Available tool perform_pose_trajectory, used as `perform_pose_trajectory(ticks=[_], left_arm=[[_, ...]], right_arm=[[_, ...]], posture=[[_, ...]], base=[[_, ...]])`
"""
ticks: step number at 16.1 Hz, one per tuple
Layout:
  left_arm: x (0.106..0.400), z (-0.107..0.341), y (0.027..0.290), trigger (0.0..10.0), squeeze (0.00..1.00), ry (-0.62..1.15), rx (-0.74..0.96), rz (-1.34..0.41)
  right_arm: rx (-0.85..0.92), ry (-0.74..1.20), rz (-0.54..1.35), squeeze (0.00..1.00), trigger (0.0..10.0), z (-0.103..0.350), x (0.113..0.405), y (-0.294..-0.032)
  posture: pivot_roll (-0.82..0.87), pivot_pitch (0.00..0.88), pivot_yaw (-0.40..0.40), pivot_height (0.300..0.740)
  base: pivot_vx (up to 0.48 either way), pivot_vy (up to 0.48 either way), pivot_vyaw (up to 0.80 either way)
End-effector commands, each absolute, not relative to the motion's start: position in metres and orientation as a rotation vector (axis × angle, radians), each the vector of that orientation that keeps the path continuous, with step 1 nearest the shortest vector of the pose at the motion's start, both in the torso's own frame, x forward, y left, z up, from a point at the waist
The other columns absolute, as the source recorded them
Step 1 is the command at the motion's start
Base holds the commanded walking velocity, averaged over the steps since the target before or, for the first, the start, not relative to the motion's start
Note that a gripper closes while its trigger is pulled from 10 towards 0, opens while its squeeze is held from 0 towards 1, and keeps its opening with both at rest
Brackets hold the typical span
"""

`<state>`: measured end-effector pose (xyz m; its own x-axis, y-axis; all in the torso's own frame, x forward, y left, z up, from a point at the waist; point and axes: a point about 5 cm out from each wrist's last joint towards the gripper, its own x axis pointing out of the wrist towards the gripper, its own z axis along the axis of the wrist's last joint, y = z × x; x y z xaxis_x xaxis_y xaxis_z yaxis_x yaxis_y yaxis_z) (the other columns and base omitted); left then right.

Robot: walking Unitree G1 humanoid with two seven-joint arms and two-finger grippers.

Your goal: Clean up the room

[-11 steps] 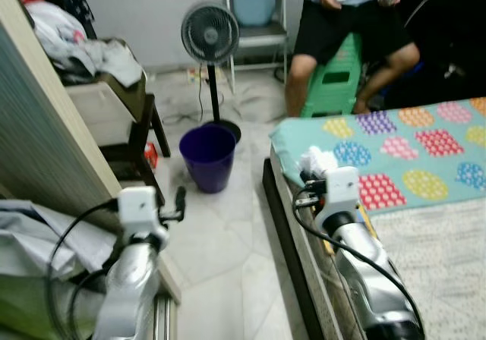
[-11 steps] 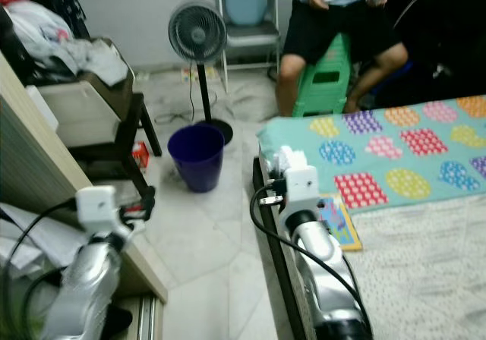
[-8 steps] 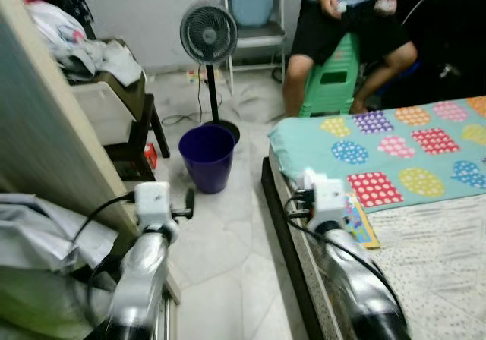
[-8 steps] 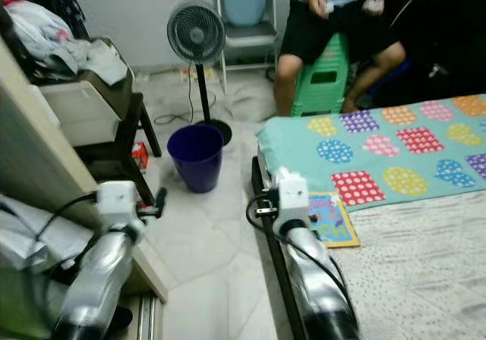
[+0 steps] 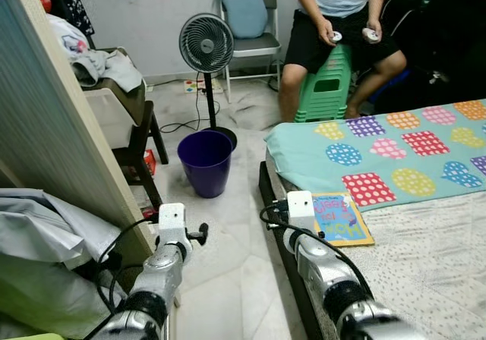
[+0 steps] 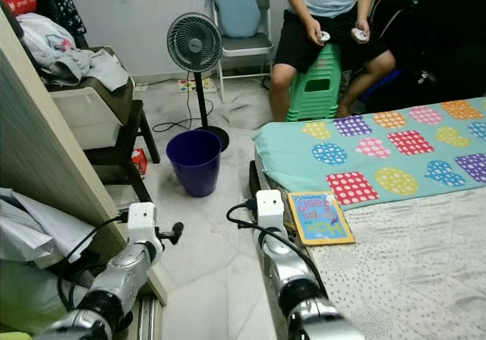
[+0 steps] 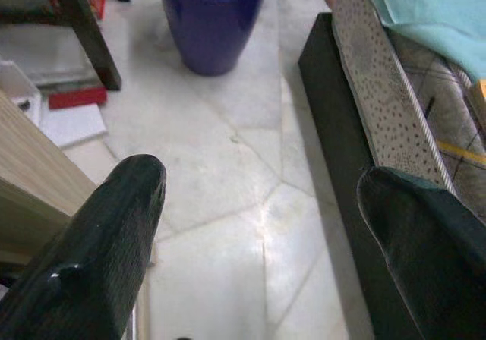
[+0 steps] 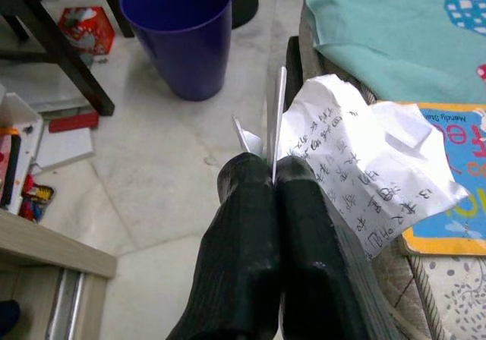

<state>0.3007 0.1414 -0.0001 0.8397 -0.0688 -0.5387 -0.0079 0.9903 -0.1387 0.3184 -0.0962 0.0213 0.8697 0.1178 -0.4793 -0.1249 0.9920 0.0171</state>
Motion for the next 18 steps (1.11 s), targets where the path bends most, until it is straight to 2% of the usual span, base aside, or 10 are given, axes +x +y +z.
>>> perform_pose_trajectory(ticks=[1, 18], left_arm=[[0.3014, -0.0009, 0.1472, 10.0, 0.00, 0.581, -0.150, -0.019], [0.3016, -0.0035, 0.1465, 10.0, 0.00, 0.596, -0.166, -0.020]], right_arm=[[-0.011, 0.512, 0.105, 0.00, 10.0, 0.0200, 0.3189, -0.0987], [-0.071, 0.553, 0.118, 0.00, 10.0, 0.0146, 0.3169, -0.0975]], posture=[[-0.14, 0.000, 0.010, 0.740], [-0.16, 0.000, 0.018, 0.740]], base=[[0.000, 0.000, 0.00], [0.000, 0.000, 0.00]])
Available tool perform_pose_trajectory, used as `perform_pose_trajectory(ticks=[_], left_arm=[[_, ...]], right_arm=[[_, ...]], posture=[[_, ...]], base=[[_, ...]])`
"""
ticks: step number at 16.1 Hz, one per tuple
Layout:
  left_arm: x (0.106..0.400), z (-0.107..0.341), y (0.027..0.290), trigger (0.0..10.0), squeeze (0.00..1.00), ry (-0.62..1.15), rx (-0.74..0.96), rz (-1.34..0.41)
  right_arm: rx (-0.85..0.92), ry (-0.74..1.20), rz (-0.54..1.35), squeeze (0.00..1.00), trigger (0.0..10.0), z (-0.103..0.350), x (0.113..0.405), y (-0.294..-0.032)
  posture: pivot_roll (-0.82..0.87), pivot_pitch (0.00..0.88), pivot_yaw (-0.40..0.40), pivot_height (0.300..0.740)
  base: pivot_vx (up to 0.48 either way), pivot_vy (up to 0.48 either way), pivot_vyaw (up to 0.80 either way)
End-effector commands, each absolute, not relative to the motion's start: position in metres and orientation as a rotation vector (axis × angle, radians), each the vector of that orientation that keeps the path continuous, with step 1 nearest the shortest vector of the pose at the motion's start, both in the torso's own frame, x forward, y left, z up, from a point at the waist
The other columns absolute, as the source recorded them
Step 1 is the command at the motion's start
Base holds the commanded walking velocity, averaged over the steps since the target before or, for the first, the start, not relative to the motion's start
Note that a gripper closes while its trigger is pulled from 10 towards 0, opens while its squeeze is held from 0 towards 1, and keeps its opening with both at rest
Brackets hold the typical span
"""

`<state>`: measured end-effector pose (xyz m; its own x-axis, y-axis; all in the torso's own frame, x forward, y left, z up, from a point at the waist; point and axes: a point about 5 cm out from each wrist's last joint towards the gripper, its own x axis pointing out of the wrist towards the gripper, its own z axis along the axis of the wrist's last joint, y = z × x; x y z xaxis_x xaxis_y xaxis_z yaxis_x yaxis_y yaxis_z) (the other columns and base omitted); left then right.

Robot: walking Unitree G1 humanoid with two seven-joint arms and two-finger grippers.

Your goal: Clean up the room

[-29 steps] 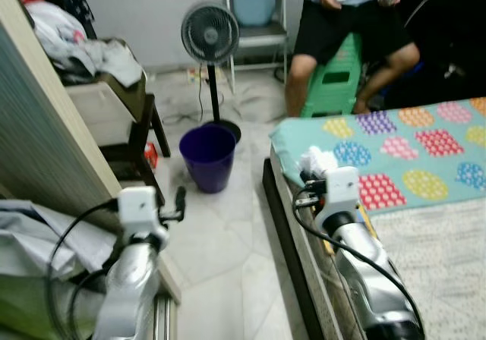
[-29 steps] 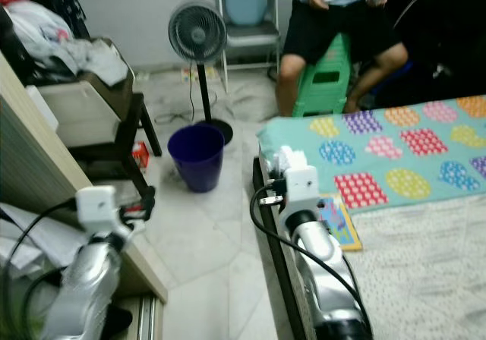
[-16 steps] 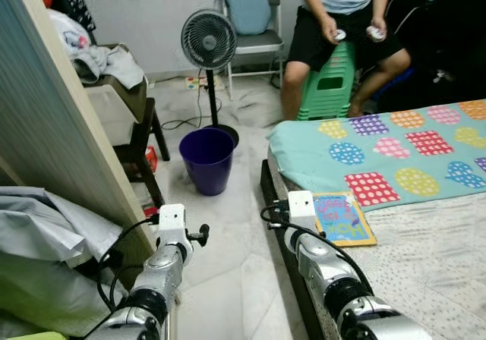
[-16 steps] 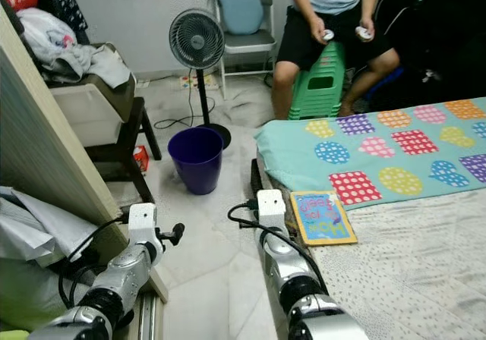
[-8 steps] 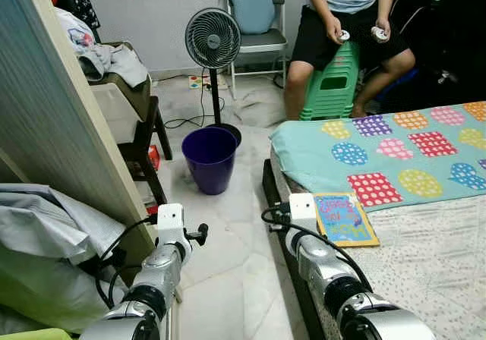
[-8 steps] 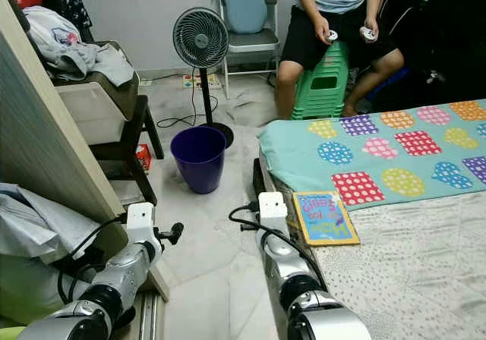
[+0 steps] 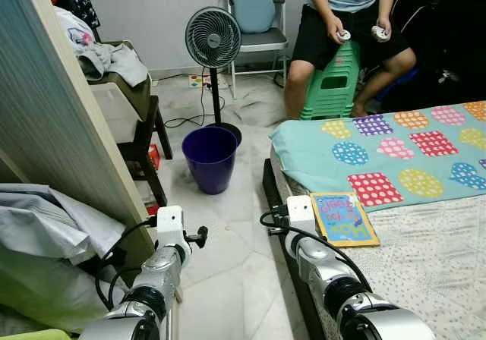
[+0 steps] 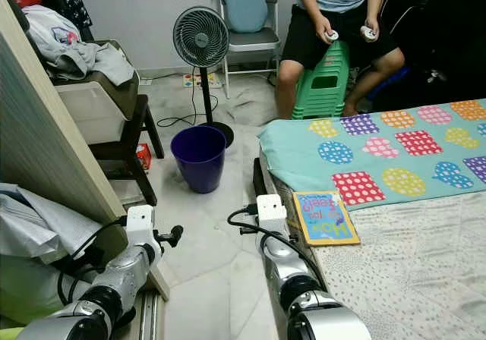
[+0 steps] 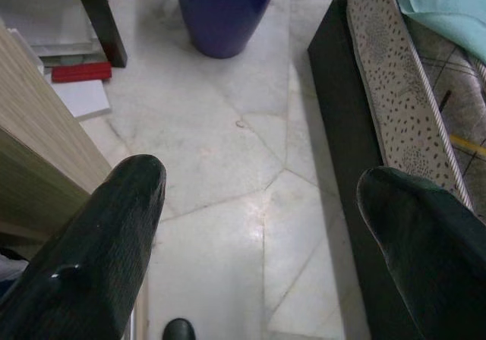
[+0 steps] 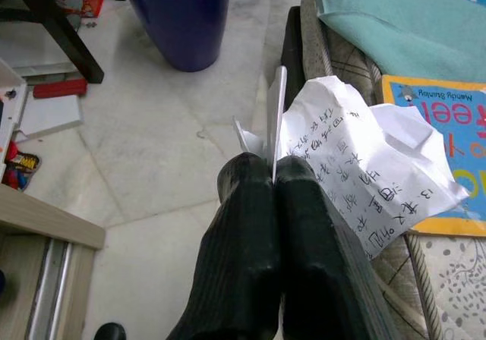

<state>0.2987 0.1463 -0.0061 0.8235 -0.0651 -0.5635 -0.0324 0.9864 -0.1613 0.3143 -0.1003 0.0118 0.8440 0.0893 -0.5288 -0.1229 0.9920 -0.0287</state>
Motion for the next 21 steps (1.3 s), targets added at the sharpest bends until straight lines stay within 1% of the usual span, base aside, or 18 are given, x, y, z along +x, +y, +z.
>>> perform_pose_trajectory(ticks=[1, 16, 17, 21], left_arm=[[0.3016, -0.0035, 0.1462, 10.0, 0.00, 0.597, -0.165, -0.024], [0.3038, -0.0014, 0.1439, 10.0, 0.00, 0.593, -0.160, -0.049], [0.3041, -0.0012, 0.1434, 10.0, 0.00, 0.593, -0.160, -0.050], [0.3043, -0.0009, 0.1425, 10.0, 0.00, 0.593, -0.160, -0.053]], right_arm=[[-0.074, 0.553, 0.119, 0.00, 10.0, 0.0147, 0.3170, -0.0973], [-0.090, 0.547, 0.130, 0.00, 10.0, 0.0165, 0.3184, -0.0952], [-0.089, 0.546, 0.129, 0.00, 10.0, 0.0168, 0.3187, -0.0956], [-0.089, 0.547, 0.126, 0.00, 10.0, 0.0169, 0.3190, -0.0961]], posture=[[-0.16, 0.000, 0.021, 0.740], [-0.16, 0.000, 0.026, 0.740], [-0.16, 0.000, 0.027, 0.740], [-0.16, 0.000, 0.027, 0.740]], base=[[0.000, 0.000, 0.00], [0.000, 0.000, 0.00], [0.000, 0.000, 0.57], [0.268, 0.000, 0.75]])
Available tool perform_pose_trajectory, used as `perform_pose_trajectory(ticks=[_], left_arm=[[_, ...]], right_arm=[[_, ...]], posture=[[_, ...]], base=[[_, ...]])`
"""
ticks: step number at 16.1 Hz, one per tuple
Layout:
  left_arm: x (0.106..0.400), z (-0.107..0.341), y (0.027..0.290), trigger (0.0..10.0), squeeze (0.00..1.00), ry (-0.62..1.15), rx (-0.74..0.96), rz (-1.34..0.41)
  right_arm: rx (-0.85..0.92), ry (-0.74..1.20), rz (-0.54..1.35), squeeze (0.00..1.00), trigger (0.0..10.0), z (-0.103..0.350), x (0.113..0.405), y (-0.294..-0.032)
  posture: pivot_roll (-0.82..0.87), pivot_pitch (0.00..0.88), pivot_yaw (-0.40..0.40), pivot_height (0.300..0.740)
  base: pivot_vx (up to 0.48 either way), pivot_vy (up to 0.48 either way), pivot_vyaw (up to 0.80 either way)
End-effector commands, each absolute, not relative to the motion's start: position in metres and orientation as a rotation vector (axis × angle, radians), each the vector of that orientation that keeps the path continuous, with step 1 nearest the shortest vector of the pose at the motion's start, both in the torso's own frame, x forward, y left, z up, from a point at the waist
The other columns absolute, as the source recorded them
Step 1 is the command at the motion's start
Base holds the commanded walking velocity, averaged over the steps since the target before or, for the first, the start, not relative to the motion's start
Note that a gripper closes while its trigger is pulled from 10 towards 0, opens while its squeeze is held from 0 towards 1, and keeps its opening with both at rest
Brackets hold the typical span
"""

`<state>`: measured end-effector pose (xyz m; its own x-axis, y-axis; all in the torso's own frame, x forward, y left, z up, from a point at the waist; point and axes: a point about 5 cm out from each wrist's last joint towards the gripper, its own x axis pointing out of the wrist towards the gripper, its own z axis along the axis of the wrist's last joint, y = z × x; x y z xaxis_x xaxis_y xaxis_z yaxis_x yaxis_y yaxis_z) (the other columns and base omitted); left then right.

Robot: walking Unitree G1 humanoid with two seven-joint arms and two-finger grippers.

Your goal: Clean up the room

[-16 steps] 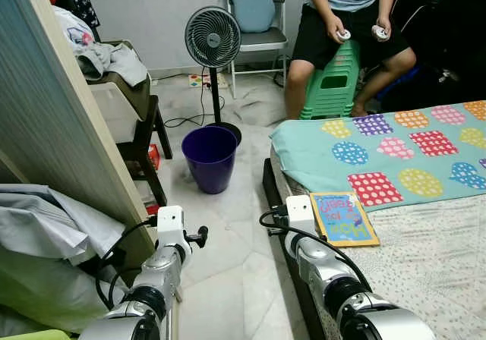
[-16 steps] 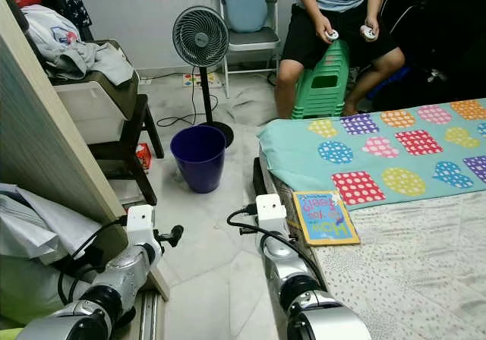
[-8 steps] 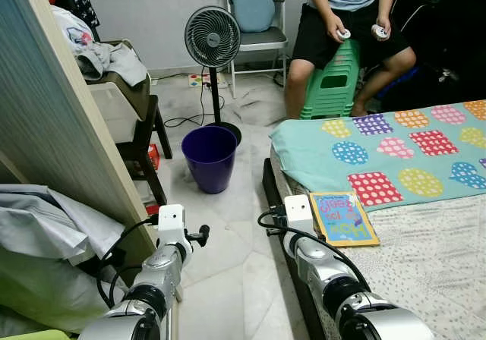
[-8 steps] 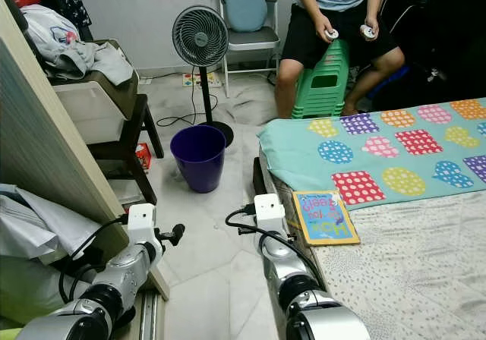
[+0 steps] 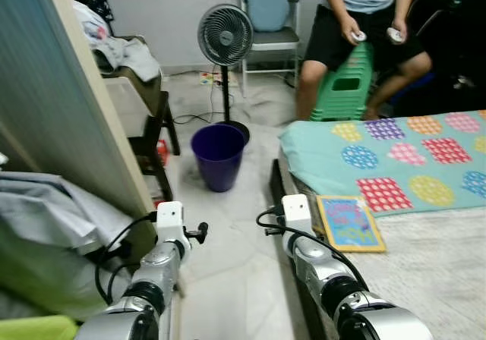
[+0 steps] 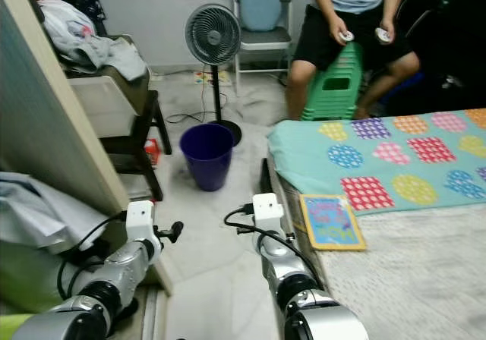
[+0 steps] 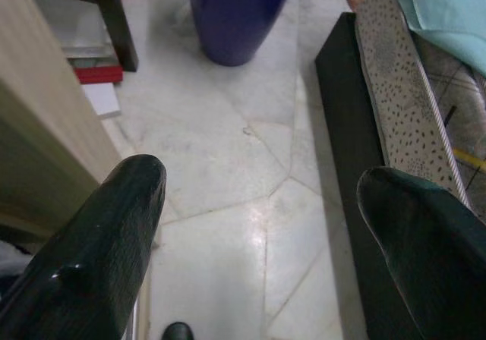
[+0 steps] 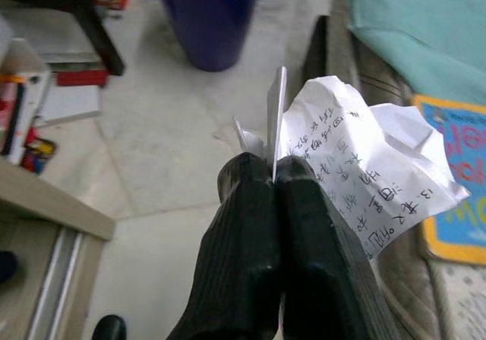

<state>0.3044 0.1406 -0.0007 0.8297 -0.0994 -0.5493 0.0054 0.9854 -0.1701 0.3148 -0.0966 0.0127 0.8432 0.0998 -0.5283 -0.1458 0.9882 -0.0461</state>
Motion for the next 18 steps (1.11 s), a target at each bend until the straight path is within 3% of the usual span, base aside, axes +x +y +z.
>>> perform_pose_trajectory(ticks=[1, 4, 9, 11, 15, 18], left_arm=[[0.3042, -0.0010, 0.1422, 10.0, 0.00, 0.593, -0.159, -0.055], [0.3041, -0.0013, 0.1421, 10.0, 0.00, 0.595, -0.159, -0.052], [0.3034, -0.0020, 0.1421, 10.0, 0.00, 0.599, -0.162, -0.047], [0.3034, -0.0020, 0.1419, 10.0, 0.00, 0.598, -0.161, -0.049], [0.3043, -0.0006, 0.1387, 10.0, 0.00, 0.585, -0.180, -0.074], [0.3043, -0.0007, 0.1388, 10.0, 0.00, 0.588, -0.179, -0.073]], right_arm=[[-0.089, 0.548, 0.126, 0.00, 10.0, 0.0167, 0.3188, -0.0963], [-0.090, 0.550, 0.126, 0.00, 10.0, 0.0164, 0.3186, -0.0966], [-0.075, 0.557, 0.114, 0.00, 10.0, 0.0153, 0.3179, -0.0979], [-0.074, 0.563, 0.112, 0.00, 10.0, 0.0148, 0.3176, -0.0984], [-0.079, 0.573, 0.110, 0.00, 10.0, 0.0139, 0.3171, -0.0990], [-0.079, 0.571, 0.110, 0.00, 10.0, 0.0142, 0.3174, -0.0989]], posture=[[-0.16, 0.000, 0.026, 0.740], [-0.16, 0.000, 0.025, 0.740], [-0.16, 0.000, 0.024, 0.740], [-0.16, 0.000, 0.024, 0.740], [-0.16, 0.000, 0.024, 0.740], [-0.16, 0.000, 0.024, 0.740]], base=[[0.345, 0.000, 0.00], [0.334, 0.000, 0.00], [0.000, 0.000, 0.00], [0.000, 0.000, -0.77], [0.127, 0.000, 0.00], [0.299, 0.000, -0.80]])
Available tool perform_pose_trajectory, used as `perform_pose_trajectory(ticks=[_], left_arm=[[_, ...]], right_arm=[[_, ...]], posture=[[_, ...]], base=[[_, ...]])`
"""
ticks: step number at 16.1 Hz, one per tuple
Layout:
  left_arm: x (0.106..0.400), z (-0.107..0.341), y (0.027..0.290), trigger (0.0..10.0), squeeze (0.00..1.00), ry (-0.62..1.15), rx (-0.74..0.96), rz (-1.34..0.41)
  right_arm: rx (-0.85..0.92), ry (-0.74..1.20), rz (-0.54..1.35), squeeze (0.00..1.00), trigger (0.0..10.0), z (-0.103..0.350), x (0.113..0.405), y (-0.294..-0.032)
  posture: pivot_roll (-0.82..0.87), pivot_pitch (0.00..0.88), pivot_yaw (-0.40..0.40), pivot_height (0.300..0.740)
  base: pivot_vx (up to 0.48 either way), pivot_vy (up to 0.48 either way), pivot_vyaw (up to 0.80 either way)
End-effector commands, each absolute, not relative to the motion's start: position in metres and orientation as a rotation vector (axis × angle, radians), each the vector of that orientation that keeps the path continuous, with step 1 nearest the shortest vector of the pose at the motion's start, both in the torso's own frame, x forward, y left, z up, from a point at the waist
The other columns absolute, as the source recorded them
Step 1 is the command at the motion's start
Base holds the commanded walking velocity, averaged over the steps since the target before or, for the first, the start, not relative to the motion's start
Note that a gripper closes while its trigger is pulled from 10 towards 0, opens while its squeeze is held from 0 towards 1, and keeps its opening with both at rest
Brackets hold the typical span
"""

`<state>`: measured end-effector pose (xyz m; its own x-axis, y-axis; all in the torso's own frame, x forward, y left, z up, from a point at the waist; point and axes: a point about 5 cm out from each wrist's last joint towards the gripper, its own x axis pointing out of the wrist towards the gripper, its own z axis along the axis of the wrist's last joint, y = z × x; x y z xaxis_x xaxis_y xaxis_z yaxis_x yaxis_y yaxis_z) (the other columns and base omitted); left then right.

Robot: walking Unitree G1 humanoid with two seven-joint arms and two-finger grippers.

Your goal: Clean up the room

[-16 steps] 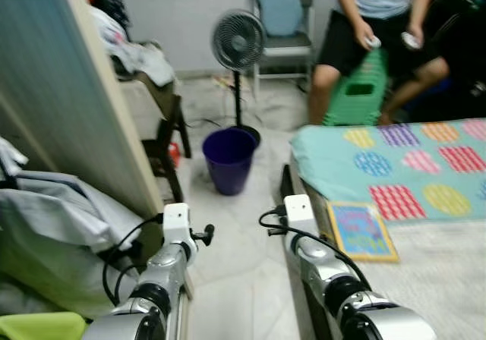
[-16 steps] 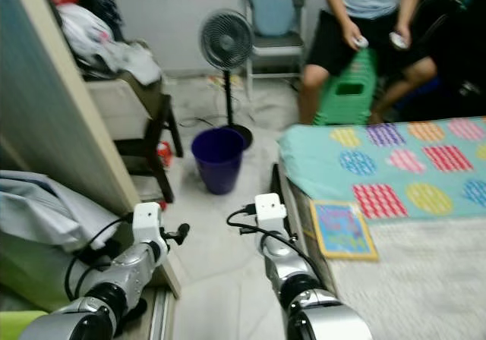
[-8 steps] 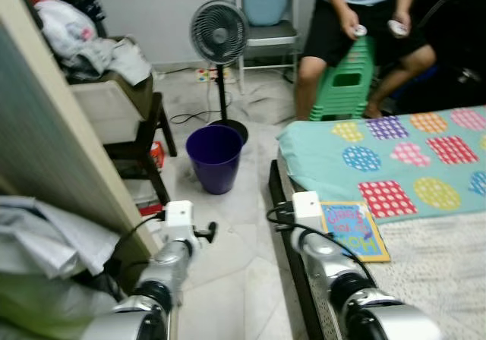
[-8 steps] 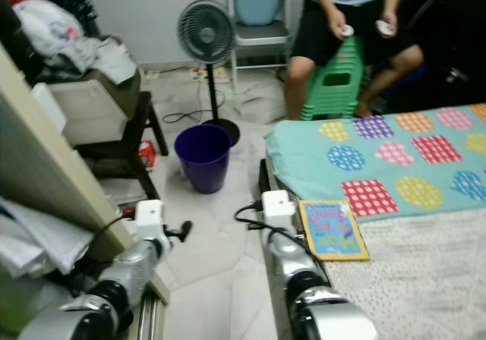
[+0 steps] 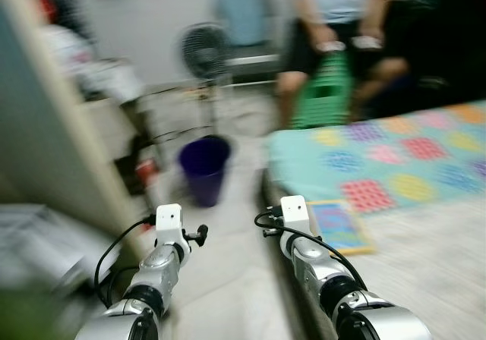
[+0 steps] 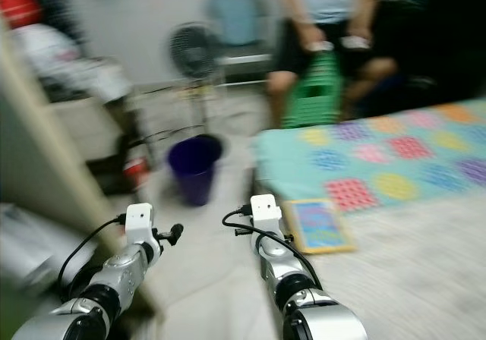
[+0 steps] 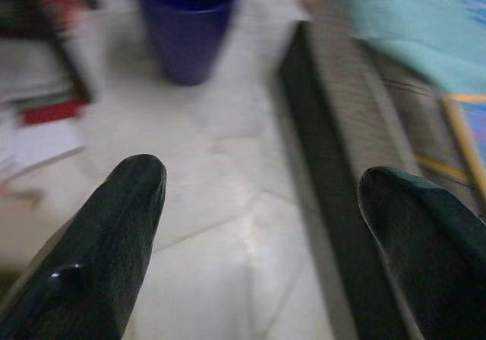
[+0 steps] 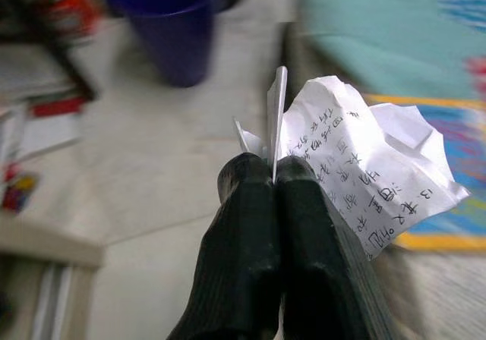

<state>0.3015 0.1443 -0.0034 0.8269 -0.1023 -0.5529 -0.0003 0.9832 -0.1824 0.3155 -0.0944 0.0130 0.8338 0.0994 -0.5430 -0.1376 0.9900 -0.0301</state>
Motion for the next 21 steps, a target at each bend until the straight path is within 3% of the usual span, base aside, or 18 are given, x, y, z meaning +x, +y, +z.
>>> perform_pose_trajectory(ticks=[1, 9, 13, 17, 21], left_arm=[[0.3042, -0.0008, 0.1388, 10.0, 0.00, 0.589, -0.180, -0.072], [0.3042, -0.0012, 0.1398, 10.0, 0.00, 0.598, -0.166, -0.065], [0.3050, -0.0001, 0.1383, 10.0, 0.00, 0.588, -0.177, -0.084], [0.3050, -0.0001, 0.1379, 10.0, 0.00, 0.590, -0.178, -0.084], [0.3050, -0.0001, 0.1380, 10.0, 0.00, 0.590, -0.179, -0.085]], right_arm=[[-0.077, 0.571, 0.110, 0.00, 10.0, 0.0142, 0.3174, -0.0988], [-0.088, 0.555, 0.126, 0.00, 10.0, 0.0163, 0.3188, -0.0973], [-0.092, 0.556, 0.129, 0.00, 10.0, 0.0165, 0.3189, -0.0965], [-0.091, 0.556, 0.129, 0.00, 10.0, 0.0165, 0.3190, -0.0967], [-0.094, 0.555, 0.132, 0.00, 10.0, 0.0167, 0.3190, -0.0961]], posture=[[-0.16, 0.000, 0.024, 0.740], [-0.16, 0.000, 0.025, 0.740], [-0.16, 0.000, 0.026, 0.740], [-0.16, 0.000, 0.026, 0.740], [-0.16, 0.000, 0.026, 0.740]], base=[[0.319, 0.000, -0.76], [0.239, 0.000, 0.00], [0.153, 0.000, 0.80], [0.343, 0.000, 0.00], [0.352, 0.000, 0.77]])
